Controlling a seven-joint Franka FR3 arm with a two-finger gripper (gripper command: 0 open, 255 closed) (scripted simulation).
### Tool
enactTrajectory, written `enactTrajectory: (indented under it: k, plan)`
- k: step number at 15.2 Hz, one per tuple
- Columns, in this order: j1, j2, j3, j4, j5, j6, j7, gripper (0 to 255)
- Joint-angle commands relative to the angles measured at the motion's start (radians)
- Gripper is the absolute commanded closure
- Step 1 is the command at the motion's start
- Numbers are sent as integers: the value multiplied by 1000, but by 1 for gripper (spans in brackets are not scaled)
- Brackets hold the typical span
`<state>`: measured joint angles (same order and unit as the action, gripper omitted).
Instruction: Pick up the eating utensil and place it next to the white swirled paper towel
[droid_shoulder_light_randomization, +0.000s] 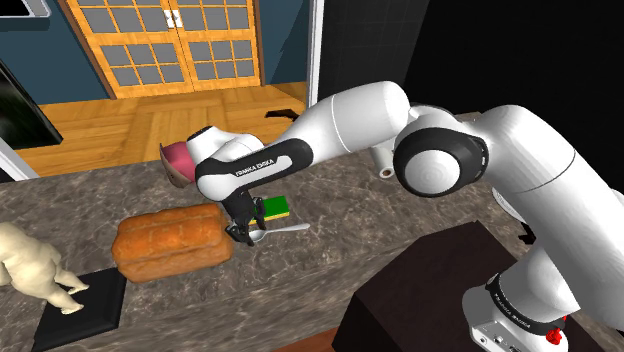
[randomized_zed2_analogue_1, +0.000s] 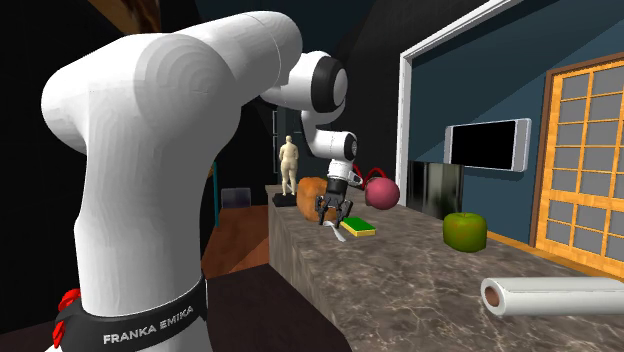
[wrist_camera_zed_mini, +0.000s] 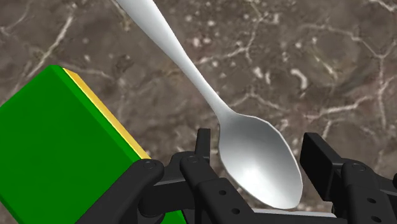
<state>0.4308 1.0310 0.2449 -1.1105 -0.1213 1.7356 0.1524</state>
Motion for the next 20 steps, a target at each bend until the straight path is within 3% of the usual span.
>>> enactTrajectory:
  k: [1,20]
  plan:
    - [0,2,0,-1,0,1,0,255]
    - [-7,-109,14,0,15,-111,5,255]
